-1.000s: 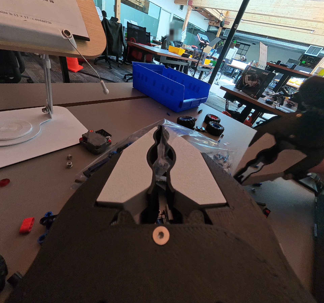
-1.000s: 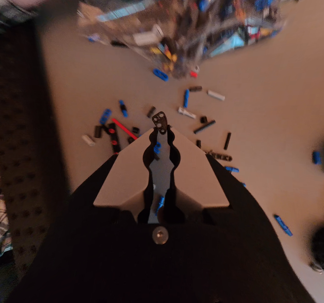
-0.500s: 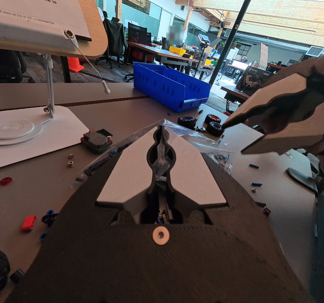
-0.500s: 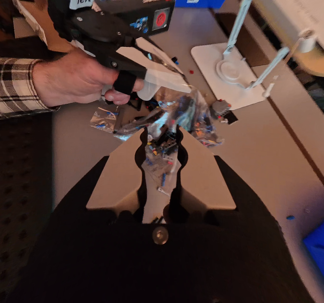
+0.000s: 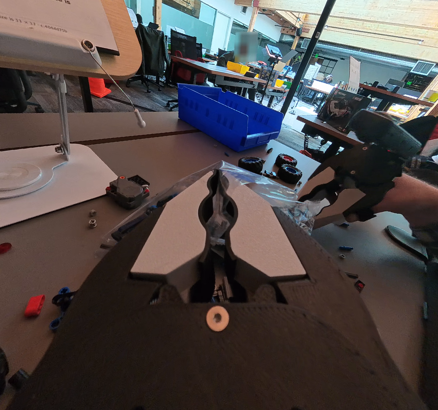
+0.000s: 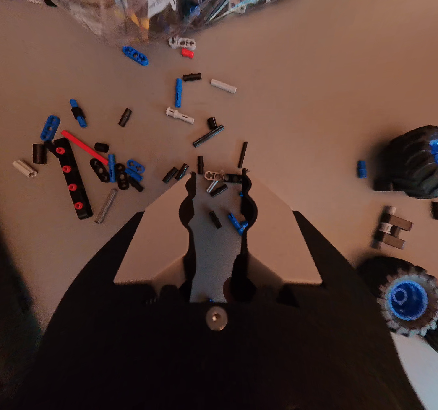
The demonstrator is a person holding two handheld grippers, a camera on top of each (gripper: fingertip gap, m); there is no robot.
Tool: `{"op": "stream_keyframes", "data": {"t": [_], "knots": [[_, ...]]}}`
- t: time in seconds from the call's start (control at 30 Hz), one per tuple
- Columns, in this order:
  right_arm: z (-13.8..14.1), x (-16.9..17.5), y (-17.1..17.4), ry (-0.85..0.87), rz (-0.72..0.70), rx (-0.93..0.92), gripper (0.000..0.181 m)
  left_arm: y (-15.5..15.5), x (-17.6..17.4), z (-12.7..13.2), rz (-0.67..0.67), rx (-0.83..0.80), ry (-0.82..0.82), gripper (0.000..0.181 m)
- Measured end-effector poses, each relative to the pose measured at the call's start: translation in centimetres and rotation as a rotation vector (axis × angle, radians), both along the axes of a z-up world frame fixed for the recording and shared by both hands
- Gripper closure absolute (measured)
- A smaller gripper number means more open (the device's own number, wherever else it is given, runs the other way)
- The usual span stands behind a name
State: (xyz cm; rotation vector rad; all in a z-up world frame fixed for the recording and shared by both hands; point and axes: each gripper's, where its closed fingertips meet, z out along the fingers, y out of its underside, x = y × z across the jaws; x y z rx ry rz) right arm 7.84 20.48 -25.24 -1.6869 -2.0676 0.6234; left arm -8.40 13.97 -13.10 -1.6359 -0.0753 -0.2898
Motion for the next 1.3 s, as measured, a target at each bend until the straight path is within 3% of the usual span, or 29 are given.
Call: {"op": "stream_keyframes", "data": {"t": [0.13, 0.3, 0.53, 0.67, 0.83, 0.97, 1.03, 1.07, 1.17, 1.3], "knots": [[-0.9, 0.2, 0.4, -0.027, 0.011, -0.033, 0.153, 0.0, -0.1, 0.0, 0.001, -0.001, 0.0, 0.181], [-1.0, 0.3, -0.2, -0.001, 0.037, -0.071, 0.18, 0.0, -0.1, -0.1, 0.0, -0.002, 0.0, 0.181], [-0.6, 0.3, -0.7, 0.03, 0.031, -0.117, 0.181, 0.0, -0.1, -0.1, 0.0, -0.001, -0.003, 0.181], [4.1, -0.4, -2.7, 0.172, 0.068, -0.138, 0.18, 0.1, -0.1, -0.1, -0.001, -0.001, -0.002, 0.181], [11.8, -3.9, -9.2, 0.33, 0.253, -0.085, 0.18, 0.1, 0.0, -0.1, -0.002, -0.003, 0.0, 0.181], [11.4, -9.4, -10.4, 0.286, 0.247, 0.068, 0.177, 0.0, -0.1, -0.1, 0.001, 0.002, -0.004, 0.181], [10.0, -11.2, -9.6, 0.233, 0.21, 0.144, 0.152, 0.0, -0.2, 0.0, 0.002, 0.006, -0.009, 0.181], [9.9, -11.5, -9.4, 0.229, 0.196, 0.163, 0.151, -0.1, -0.2, 0.0, 0.003, 0.006, -0.01, 0.181], [12.0, -10.6, -8.6, 0.324, 0.14, 0.152, 0.155, 0.0, -0.1, 0.0, -0.001, 0.006, -0.011, 0.181], [13.1, -5.6, -5.2, 0.346, 0.046, 0.125, 0.157, 0.0, 0.1, 0.1, -0.007, 0.005, -0.005, 0.181]]}}
